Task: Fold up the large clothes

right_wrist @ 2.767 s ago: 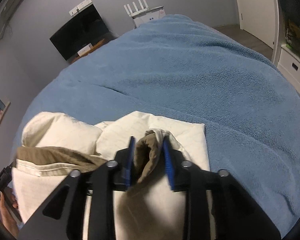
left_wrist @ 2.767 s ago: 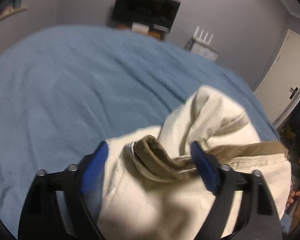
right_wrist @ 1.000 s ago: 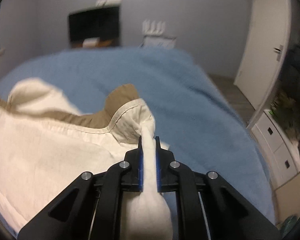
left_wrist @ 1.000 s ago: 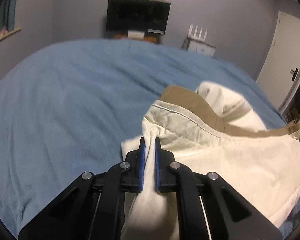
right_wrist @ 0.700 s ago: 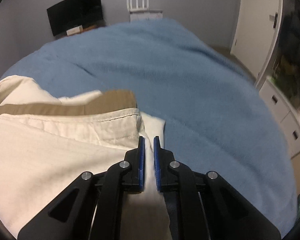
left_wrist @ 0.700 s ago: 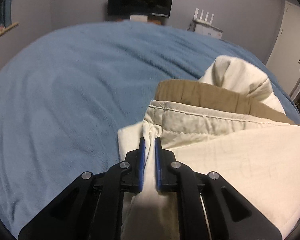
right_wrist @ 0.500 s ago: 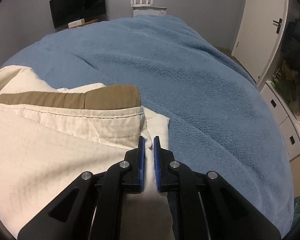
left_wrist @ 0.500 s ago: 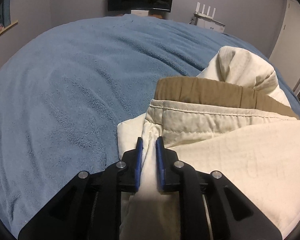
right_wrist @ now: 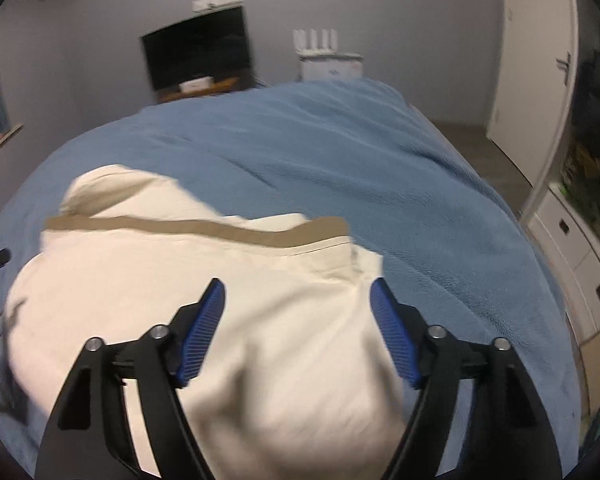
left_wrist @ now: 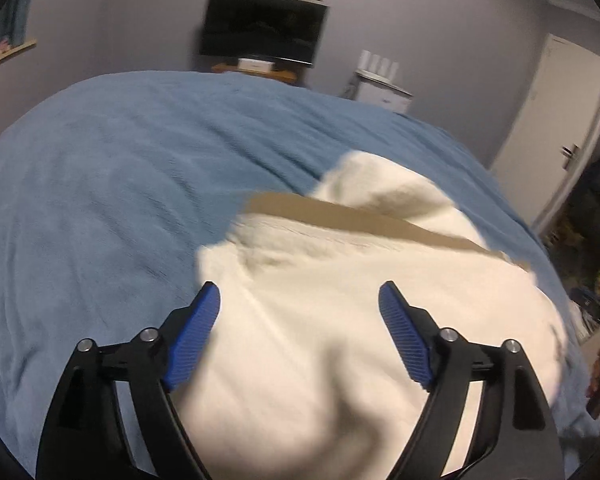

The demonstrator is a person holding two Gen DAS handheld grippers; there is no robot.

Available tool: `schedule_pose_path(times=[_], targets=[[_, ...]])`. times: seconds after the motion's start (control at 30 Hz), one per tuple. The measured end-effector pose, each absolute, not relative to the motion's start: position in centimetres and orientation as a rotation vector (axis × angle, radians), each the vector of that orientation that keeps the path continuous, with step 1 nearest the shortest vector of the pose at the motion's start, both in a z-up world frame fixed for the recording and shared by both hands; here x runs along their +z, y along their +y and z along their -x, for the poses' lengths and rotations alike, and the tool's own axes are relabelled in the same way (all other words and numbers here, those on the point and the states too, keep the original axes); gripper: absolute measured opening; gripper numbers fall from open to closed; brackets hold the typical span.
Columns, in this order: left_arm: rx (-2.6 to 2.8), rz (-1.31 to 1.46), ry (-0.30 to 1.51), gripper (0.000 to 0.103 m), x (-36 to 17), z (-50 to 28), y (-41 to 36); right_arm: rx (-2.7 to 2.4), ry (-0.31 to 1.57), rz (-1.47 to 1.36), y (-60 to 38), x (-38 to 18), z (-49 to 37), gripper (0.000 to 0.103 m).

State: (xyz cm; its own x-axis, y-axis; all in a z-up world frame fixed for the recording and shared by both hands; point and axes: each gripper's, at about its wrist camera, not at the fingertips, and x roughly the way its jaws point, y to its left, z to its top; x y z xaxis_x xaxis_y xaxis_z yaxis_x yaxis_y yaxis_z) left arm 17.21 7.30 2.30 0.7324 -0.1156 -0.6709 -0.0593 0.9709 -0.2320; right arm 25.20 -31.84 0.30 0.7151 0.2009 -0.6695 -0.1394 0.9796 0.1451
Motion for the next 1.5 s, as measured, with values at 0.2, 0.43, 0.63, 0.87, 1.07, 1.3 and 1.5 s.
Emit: schedule_pose_path(times=[0.2, 0.43, 0.63, 0.87, 1.07, 1.3, 1.5], targets=[[-0.102, 0.133, 0.83, 0.084, 1.6, -13.9, 0.5, 0.294, 0.822, -0.087, -28.5, -0.4, -20.0, 0.075], [-0.154, 0.091, 0.925, 0.084, -0.4, -10.1, -3.6, 0.346, 0.897, -0.018, -25.6, -2.6, -15.6, 0.075], [-0.126, -0.037, 1.001, 0.091, -2.6, -10.3, -5.9, 0.323, 0.972, 0.005, -25.0, -5.3, -16.1, 0.075], [-0.121, -0.031, 0.983, 0.097, -2.4, -14.3, -6.3, 0.324, 0.916, 0.036, -23.2, -5.3, -20.3, 0.082], [-0.106, -0.028, 1.017, 0.097, -2.7, -20.2, -5.7, 0.335, 0.93, -0.002, -22.6, -4.9, -25.6, 0.082], [-0.102, -0.031, 1.055, 0.098, -3.4, -26.6, -4.9, 0.328, 0.961, 0.035, -20.9, -5.3, -31.5, 0.085], [-0.043, 0.002, 1.052, 0.098, -2.9, -30.3, -3.4, 0.333, 1.015, -0.007, -20.6, -5.7, -36.4, 0.085]])
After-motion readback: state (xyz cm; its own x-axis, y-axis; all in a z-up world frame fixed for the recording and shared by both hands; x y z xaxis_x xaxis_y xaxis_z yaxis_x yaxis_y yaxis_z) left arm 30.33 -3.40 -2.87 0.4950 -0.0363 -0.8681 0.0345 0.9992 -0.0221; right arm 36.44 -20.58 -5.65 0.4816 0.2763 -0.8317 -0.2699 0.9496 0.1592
